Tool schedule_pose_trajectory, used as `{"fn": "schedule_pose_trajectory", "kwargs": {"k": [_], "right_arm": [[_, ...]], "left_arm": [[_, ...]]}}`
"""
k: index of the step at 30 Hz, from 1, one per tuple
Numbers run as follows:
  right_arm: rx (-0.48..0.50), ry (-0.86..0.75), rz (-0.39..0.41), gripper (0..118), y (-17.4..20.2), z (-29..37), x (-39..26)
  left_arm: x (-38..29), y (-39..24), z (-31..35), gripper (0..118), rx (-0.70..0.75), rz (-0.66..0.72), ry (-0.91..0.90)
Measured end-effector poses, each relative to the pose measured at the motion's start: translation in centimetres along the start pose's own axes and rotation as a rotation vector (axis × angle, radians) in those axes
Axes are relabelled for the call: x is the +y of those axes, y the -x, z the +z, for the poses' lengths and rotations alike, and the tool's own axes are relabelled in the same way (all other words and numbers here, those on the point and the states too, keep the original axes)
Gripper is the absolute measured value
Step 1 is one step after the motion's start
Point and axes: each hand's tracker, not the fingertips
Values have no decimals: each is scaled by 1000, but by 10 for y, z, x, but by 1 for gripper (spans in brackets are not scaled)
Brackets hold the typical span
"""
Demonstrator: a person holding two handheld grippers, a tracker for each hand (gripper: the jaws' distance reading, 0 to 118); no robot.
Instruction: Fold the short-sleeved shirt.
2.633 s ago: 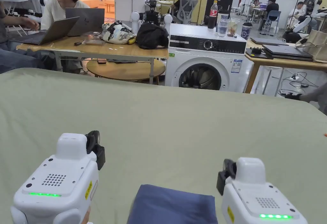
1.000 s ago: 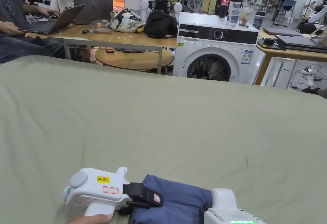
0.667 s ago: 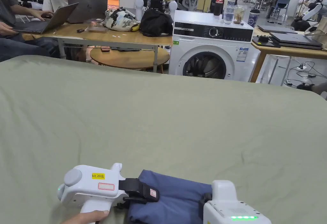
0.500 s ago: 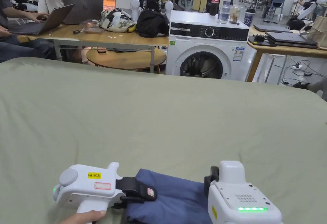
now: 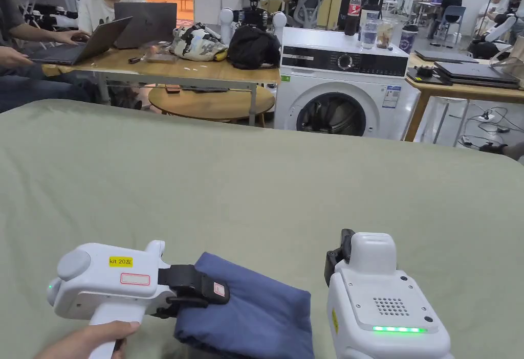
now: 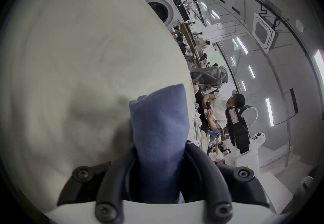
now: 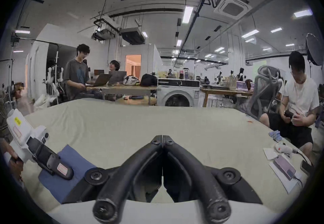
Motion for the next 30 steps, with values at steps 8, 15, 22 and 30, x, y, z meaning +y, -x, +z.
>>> {"fn": "schedule_pose_trajectory", "kwargs": {"k": [8,15,22,30], "right_arm": [[89,-4,15,0,53,-16,6],[237,0,29,0,133,-35,19],[325,15,51,0,192,-41,19],[329,61,75,0,206,-51,10]], "left_arm": [[-2,12,108,21,125,23,-94],[10,29,219,21,295,61,-158],[46,56,320,21,474,136,-171],[78,93,373,21,778,218,-160]]}}
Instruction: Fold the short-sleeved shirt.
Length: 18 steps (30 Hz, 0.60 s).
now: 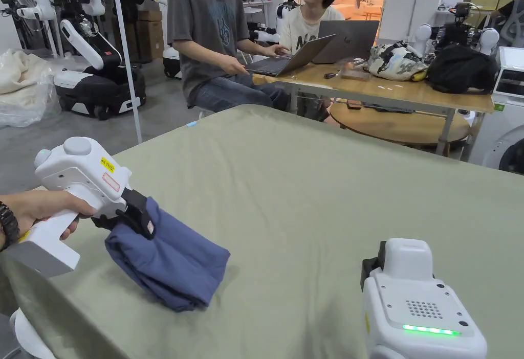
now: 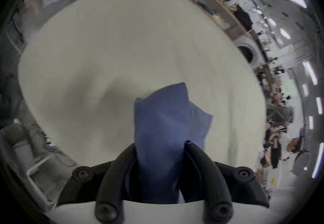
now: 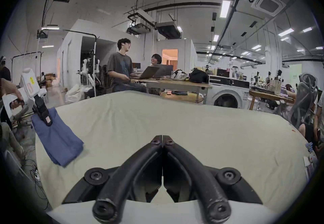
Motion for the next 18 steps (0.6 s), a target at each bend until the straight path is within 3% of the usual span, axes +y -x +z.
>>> {"fn": "schedule_pose_trajectory", "kwargs": {"k": [2,9,10,12,15,18], "right_arm": [[-9,15,14,0,-2,-2,-2],[-24,40,15,0,-9,-5,-9],[-27,44,14,0,-9,-6,-10],[-21,47,16,0,-9,-5,-10],[-14,51,22,0,-9,-5,-10],[-10,49,26,0,-9,-1,-11]], "left_arm": [[8,10,-7,21,91,-10,7],[12,11,-27,22,147,-51,21],[12,8,-27,34,193,-87,19],[9,1,-27,37,260,-122,-10],[5,3,-14,46,248,-129,-41],[-6,-10,1,52,365,-219,-124]]}}
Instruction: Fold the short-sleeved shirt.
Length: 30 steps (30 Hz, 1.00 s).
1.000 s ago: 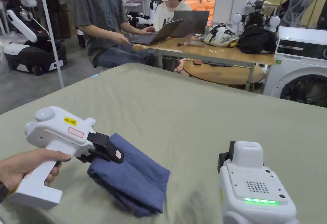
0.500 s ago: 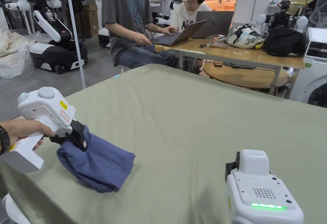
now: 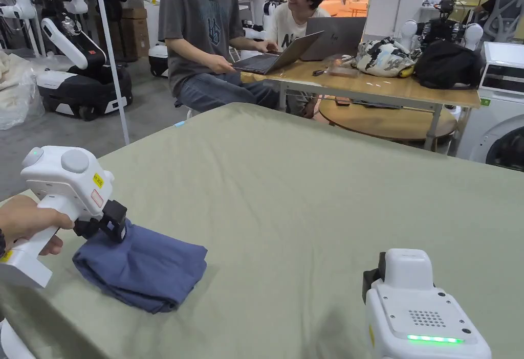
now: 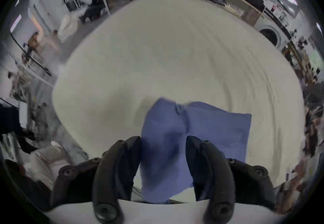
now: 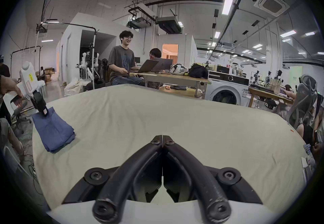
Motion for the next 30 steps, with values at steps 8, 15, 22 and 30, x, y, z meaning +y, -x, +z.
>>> {"fn": "schedule_pose_trajectory", "kwargs": {"k": [8,15,22,30], "right_arm": [[-24,-10,-21,0,-18,14,0],[-95,-12,-64,0,-57,29,-4],[-211,-4,-76,0,-120,54,-7],[-330,-42,-129,0,-189,85,-2]], "left_arm": [[-33,-41,18,52,-29,-82,-201],[-78,-147,9,51,-290,-63,-422],[-115,-274,25,51,-374,-133,-756],[-128,-401,54,17,-408,-214,-917]]}}
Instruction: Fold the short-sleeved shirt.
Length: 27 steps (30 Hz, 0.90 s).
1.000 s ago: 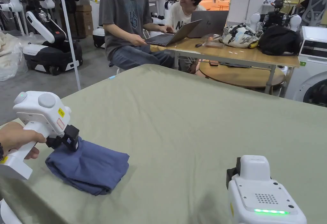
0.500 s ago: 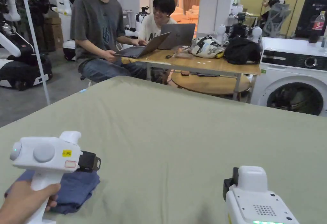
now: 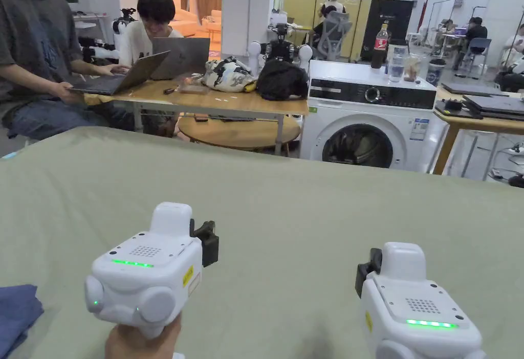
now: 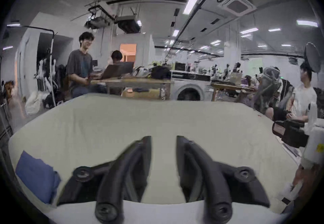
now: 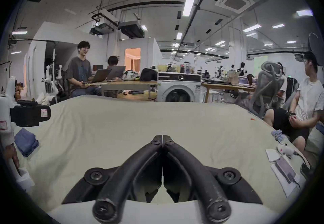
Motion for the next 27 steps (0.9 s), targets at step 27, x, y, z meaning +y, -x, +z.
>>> {"fn": "schedule_pose_trajectory", "kwargs": {"k": [27], "right_arm": [[-67,-45,-65,0,-42,18,-9]], "left_arm": [[-12,-46,28,0,-8,-73,-99]]}}
